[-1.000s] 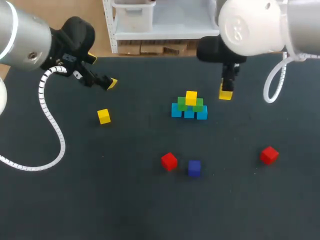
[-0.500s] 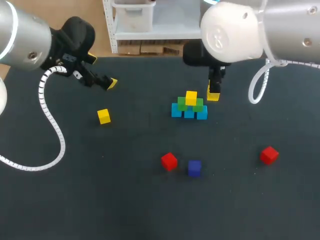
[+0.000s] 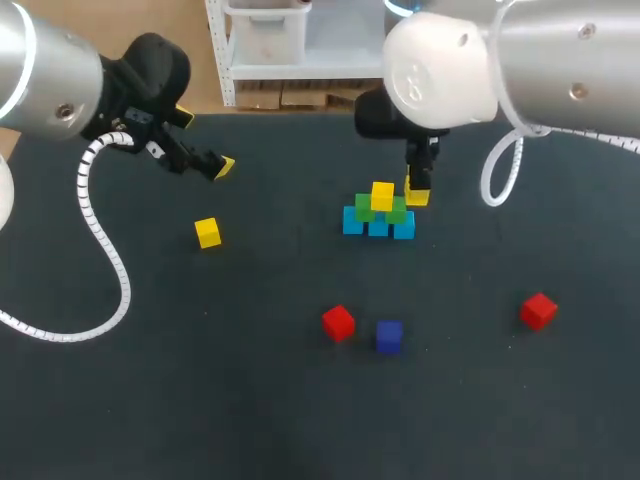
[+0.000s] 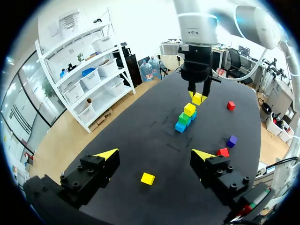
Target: Place the blue cubes, place green cubes on the blue cubes, place the yellow cubes on the green cubes, then place the red cubes on the yellow cubes, and place purple cube on the red cubes.
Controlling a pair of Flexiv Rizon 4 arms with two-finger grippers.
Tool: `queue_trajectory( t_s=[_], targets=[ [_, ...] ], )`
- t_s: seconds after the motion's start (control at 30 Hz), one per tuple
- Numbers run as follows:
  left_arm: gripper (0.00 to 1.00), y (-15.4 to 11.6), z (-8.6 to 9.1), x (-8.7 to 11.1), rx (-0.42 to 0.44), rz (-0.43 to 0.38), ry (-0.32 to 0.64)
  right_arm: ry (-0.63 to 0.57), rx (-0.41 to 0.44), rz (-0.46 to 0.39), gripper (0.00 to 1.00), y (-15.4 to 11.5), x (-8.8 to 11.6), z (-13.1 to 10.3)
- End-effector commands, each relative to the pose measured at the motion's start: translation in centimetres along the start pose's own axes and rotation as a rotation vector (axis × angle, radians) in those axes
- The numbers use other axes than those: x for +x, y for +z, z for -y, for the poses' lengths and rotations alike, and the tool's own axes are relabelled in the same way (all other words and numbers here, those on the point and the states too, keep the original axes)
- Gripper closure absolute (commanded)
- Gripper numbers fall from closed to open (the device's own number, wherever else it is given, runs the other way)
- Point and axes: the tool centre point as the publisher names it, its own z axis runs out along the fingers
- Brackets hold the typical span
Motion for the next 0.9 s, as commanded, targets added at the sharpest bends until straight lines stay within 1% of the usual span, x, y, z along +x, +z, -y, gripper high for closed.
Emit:
queue_trajectory(
  t_s=[0.03, 0.9],
  targets=[
    [0.0, -0.06, -0.1, 0.13, 0.004, 0.005, 0.002, -0.001, -0.004, -0.004, 1.0, 0.43, -0.22, 0.33],
    [0.0, -0.06, -0.1, 0.13, 0.004, 0.005, 0.002, -0.02, 0.0, 0.001, 1.0, 0.68, -0.87, 1.28]
  ],
)
